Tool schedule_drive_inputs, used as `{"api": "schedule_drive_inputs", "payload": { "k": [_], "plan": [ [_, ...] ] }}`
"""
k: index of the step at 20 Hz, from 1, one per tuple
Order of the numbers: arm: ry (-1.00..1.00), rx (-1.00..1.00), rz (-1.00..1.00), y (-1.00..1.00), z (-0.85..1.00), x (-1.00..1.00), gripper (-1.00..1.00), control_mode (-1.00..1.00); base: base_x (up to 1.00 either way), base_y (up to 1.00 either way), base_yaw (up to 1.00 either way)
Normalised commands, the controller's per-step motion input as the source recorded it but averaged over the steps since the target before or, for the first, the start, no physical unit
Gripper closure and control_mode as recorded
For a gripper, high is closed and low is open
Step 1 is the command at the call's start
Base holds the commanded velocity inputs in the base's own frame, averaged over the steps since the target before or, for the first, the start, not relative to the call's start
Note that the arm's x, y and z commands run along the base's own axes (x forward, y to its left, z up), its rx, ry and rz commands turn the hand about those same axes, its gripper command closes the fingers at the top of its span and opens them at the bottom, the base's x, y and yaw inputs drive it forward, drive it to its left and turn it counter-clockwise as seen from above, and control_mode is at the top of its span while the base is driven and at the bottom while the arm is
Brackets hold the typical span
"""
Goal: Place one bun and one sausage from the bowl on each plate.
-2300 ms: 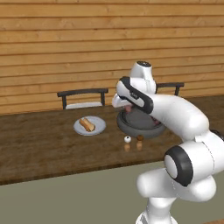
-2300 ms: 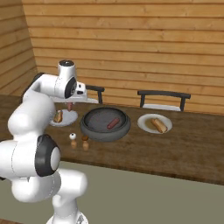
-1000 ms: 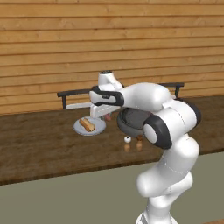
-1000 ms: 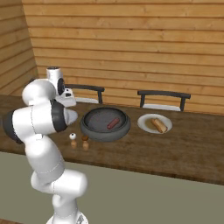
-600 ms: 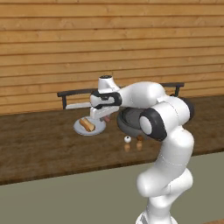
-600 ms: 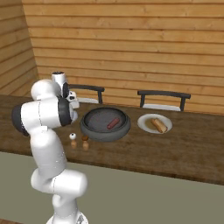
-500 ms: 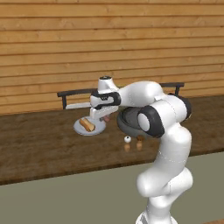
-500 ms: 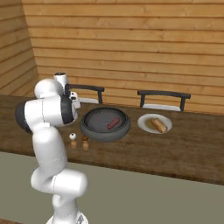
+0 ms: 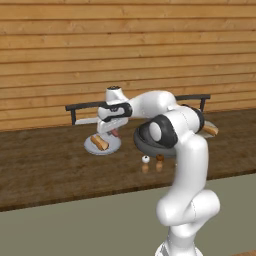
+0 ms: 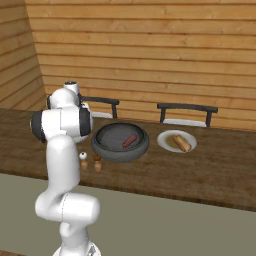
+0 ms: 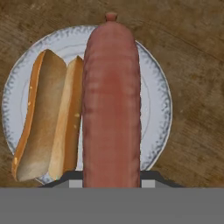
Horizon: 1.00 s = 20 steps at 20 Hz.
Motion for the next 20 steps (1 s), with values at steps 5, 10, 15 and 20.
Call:
{"api": "schedule_drive_inputs", "payload": {
  "k": [5,10,15,20],
  "plan": [
    [0.10,0.00,0.03,0.14,-0.48,0.14,1.00,-1.00,0.00,0.00,0.00],
    [0.05,0.00,0.03,0.14,-0.45,0.16,1.00,-1.00,0.00,0.00,0.00],
    [0.01,0.00,0.00,0.03,-0.14,0.01,-1.00,-1.00,0.00,0.00,0.00],
    [0.00,0.00,0.00,0.00,0.05,0.00,-1.00,-1.00,0.00,0.00,0.00]
  ]
}}
